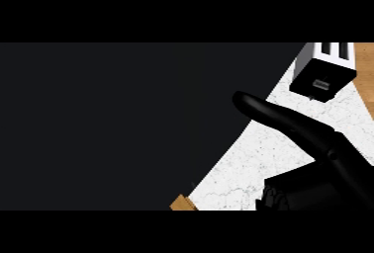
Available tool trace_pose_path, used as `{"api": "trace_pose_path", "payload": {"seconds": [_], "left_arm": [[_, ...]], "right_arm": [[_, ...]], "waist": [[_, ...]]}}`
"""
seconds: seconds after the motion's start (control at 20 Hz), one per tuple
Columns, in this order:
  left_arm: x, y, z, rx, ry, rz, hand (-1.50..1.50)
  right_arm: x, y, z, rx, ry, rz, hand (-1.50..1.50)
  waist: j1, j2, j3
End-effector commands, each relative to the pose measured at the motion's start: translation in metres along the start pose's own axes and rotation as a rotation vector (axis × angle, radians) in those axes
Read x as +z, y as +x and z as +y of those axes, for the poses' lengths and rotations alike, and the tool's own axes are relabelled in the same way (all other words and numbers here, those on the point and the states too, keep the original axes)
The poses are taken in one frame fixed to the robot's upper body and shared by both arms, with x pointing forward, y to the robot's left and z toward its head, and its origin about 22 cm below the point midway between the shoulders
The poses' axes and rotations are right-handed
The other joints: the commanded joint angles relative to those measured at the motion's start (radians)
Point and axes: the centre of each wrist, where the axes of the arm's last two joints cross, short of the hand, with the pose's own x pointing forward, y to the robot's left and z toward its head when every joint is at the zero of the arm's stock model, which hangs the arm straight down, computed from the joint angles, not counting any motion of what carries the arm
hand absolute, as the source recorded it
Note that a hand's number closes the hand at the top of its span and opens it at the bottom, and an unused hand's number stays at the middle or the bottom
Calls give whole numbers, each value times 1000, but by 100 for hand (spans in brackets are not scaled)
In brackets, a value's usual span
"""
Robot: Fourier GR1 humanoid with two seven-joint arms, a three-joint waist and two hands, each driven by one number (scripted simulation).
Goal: Pick up the wine, place it into the cabinet and close the cabinet
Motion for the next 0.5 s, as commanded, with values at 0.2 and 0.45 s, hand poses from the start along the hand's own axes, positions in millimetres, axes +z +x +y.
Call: {"api": "trace_pose_path", "payload": {"seconds": [0.2, 0.45], "left_arm": [[25, 36, 54, -31, 29, -38, 150], [30, 56, 101, -47, 31, -63, 150]], "right_arm": [[-21, 6, 51, -84, 196, 63, 150], [-49, -8, 89, 10, 248, 32, 150]], "waist": [[11, -7, -7], [23, -4, -8]]}}
